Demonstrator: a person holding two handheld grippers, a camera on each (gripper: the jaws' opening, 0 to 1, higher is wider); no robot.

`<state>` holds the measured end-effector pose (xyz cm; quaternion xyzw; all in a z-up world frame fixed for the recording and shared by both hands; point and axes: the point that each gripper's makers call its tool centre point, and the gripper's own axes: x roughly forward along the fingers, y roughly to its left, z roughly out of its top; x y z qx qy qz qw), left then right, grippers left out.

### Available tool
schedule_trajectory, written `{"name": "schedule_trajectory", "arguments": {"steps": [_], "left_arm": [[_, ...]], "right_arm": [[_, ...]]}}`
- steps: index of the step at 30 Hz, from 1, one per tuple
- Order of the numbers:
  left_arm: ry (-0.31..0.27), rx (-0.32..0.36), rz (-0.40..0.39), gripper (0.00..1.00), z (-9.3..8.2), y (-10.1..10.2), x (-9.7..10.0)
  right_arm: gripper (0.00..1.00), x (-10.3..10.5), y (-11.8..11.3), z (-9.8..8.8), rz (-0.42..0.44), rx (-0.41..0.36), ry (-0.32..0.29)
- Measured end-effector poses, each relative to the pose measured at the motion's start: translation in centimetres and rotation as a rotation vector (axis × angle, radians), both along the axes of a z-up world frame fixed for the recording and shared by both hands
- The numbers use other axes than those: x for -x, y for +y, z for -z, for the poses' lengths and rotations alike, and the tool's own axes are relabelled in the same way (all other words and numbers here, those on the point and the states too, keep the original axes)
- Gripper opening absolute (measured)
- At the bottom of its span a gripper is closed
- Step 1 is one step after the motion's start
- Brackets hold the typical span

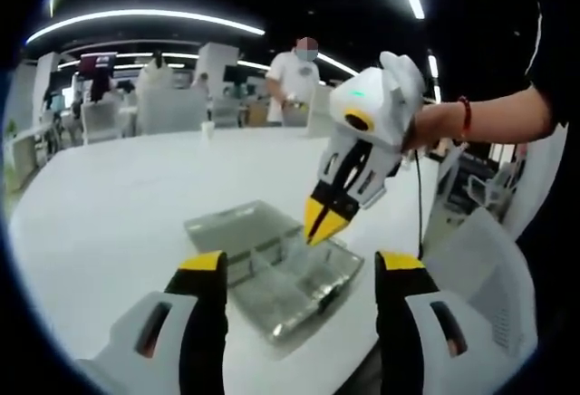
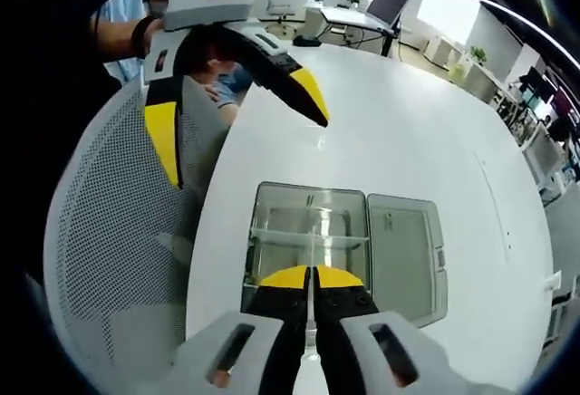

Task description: Insert the divider into the dual guide fixture by aligning both edges with the guide slots and pushing it downward to the bottom, including one-sided entry, uneven engagement, binding, and posture correction.

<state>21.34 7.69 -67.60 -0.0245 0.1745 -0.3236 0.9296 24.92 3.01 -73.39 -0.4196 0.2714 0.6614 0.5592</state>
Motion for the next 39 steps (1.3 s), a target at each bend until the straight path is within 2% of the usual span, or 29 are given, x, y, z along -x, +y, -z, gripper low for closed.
{"name": "schedule_trajectory", "arguments": {"steps": [39], "left_arm": [[0.016, -0.014, -0.013, 0.65, 0.4, 0.6, 0.4]], "right_arm": [[0.00, -0.1, 0.3, 3.4, -0.004, 0.130, 0.022]]}}
